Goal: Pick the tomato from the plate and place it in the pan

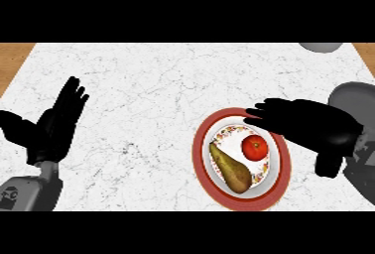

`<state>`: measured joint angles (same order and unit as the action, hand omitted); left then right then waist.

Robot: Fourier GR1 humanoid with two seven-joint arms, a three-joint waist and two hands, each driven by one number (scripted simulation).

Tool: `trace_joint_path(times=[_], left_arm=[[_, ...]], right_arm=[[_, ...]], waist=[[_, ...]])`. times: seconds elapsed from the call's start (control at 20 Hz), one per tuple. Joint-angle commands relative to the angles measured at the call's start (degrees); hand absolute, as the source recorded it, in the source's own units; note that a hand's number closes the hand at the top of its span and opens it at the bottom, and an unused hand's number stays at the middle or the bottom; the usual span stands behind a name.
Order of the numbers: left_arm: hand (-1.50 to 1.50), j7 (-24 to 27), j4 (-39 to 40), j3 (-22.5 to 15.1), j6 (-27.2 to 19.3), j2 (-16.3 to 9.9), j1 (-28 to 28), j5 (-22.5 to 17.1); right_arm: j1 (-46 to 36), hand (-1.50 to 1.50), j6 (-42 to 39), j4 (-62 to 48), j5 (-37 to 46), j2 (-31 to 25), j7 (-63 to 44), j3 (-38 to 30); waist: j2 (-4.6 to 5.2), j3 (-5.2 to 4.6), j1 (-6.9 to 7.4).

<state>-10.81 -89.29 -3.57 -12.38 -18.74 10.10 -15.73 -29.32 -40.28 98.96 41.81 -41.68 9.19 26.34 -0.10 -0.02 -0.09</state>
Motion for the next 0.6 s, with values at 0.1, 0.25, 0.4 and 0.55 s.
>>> trace_joint_path(times=[0.1,0.25,0.4,0.55], left_arm=[[0.0,-1.2,-1.2,-0.1,-0.3,2.4,-0.7,2.2],[0.0,1.8,0.8,2.4,3.0,2.1,-0.7,1.7],[0.0,-2.5,0.0,2.5,1.8,1.9,2.0,2.5],[0.0,-1.4,-2.0,2.5,2.4,3.3,-0.8,3.1]], right_arm=[[1.8,-1.5,-6.1,7.0,1.2,6.8,-4.9,-2.4],[3.1,-1.5,-4.8,4.4,6.5,8.1,-3.4,-1.5],[5.2,-1.5,-4.4,4.3,10.4,10.6,-6.4,1.4],[4.6,-1.5,-4.7,1.6,13.3,12.1,-5.4,0.5]], waist=[[0.01,0.0,0.12],[0.09,0.0,0.2],[0.07,0.02,0.05],[0.07,0.02,0.21]])
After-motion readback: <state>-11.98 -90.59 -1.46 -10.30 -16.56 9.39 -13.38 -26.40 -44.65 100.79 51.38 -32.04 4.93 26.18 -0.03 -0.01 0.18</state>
